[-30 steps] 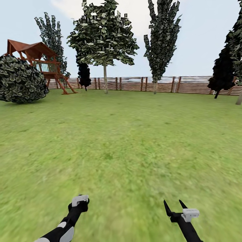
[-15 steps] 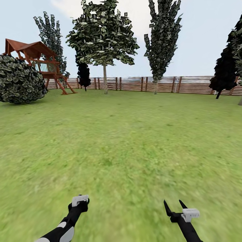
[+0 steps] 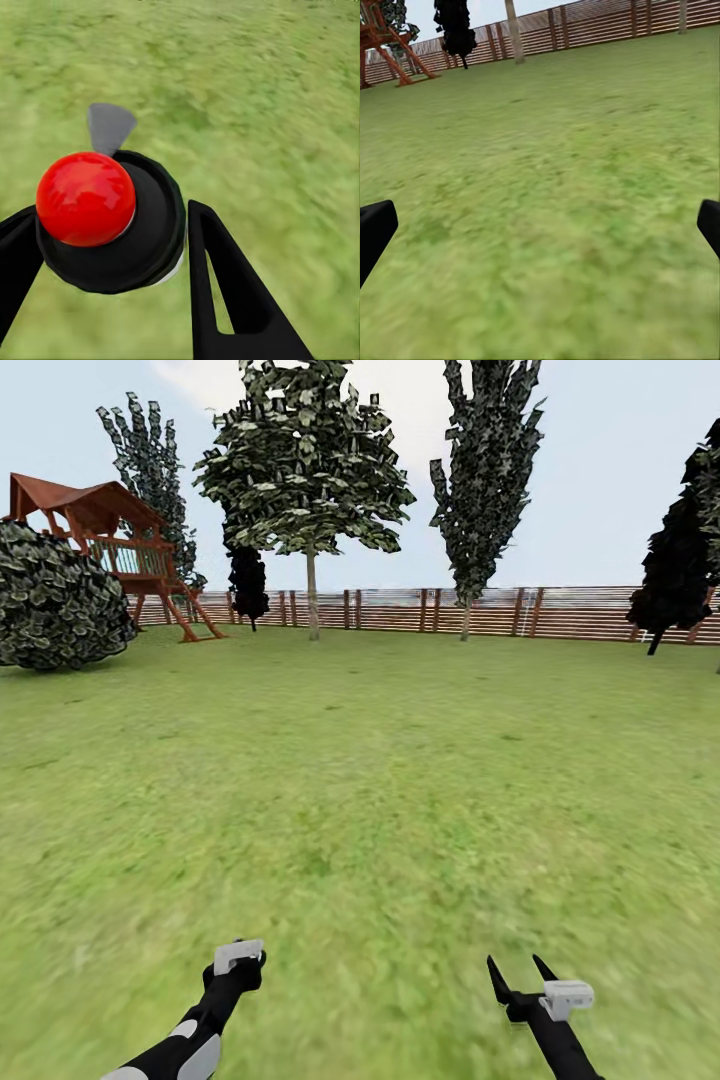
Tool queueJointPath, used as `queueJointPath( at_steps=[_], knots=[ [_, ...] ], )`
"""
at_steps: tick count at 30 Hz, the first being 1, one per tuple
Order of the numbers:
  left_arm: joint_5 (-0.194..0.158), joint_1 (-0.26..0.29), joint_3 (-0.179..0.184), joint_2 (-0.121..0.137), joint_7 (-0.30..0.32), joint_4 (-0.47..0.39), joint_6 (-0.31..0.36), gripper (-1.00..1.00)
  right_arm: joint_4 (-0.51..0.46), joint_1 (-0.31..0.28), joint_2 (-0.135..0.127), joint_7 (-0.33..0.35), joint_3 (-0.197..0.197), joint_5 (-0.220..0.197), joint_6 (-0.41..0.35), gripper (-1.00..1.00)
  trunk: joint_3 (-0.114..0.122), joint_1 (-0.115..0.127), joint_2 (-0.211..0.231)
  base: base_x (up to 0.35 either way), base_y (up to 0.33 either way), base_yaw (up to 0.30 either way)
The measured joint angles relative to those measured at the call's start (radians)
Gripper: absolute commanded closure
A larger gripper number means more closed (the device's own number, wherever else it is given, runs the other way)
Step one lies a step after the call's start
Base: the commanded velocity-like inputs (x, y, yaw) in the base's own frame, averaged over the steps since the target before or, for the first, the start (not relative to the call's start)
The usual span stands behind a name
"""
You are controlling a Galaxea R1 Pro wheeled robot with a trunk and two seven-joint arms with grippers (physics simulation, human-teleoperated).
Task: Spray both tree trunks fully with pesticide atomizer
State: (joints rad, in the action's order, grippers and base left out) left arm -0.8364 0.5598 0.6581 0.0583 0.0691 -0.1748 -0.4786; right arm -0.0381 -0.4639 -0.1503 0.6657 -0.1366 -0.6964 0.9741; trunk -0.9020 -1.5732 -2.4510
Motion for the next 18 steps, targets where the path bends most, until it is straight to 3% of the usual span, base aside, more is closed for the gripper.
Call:
queueJointPath(
  at_steps=[18],
  knots=[
    [0.0, 0.0, 0.0, 0.0, 0.0, 0.0, 0.0, 1.0, 0.0, 0.0, 0.0, 0.0, 0.0, 0.0, 0.0, -1.0, 0.0, 0.0, 0.0, 0.338, 0.0, 0.0]
  ],
)
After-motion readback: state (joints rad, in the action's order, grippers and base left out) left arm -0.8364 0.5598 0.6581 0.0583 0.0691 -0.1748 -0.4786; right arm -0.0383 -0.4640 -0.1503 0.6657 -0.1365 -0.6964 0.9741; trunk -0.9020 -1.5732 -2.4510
